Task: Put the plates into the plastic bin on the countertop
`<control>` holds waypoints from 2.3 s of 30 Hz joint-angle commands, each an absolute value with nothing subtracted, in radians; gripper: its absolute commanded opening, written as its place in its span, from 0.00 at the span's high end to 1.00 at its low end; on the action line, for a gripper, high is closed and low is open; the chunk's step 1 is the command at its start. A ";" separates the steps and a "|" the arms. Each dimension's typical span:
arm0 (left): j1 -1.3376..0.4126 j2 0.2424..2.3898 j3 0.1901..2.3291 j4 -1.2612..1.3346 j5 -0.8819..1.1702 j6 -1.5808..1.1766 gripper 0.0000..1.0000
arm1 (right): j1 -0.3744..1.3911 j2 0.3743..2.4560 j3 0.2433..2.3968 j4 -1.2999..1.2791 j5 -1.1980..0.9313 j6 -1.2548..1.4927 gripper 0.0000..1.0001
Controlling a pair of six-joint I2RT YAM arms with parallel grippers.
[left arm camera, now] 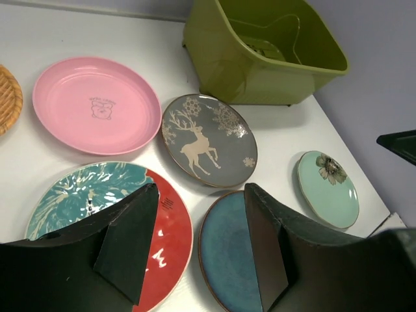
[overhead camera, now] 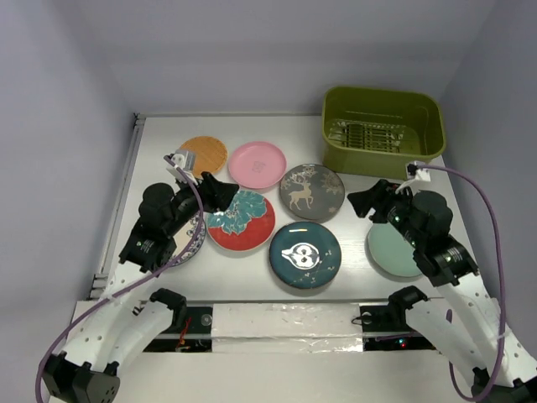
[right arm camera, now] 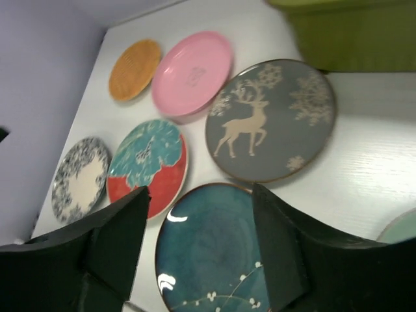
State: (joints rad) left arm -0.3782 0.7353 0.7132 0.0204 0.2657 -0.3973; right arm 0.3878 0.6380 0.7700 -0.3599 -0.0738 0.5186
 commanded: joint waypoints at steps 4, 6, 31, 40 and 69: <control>-0.365 0.690 0.722 0.074 0.258 -0.365 0.52 | 0.394 0.607 0.698 -0.359 0.153 0.629 0.79; -0.365 0.686 0.723 0.072 0.262 -0.364 0.55 | 0.394 0.635 0.672 -0.339 0.163 0.646 1.00; -0.365 0.644 0.715 0.017 0.156 -0.347 0.65 | 0.241 1.077 0.497 0.190 0.094 0.801 0.37; -0.365 0.638 0.713 0.015 0.150 -0.347 0.59 | 0.216 1.385 0.465 0.504 -0.054 0.922 0.44; -0.374 0.627 0.715 0.021 0.158 -0.344 0.54 | 0.216 1.196 0.308 0.616 -0.003 0.977 1.00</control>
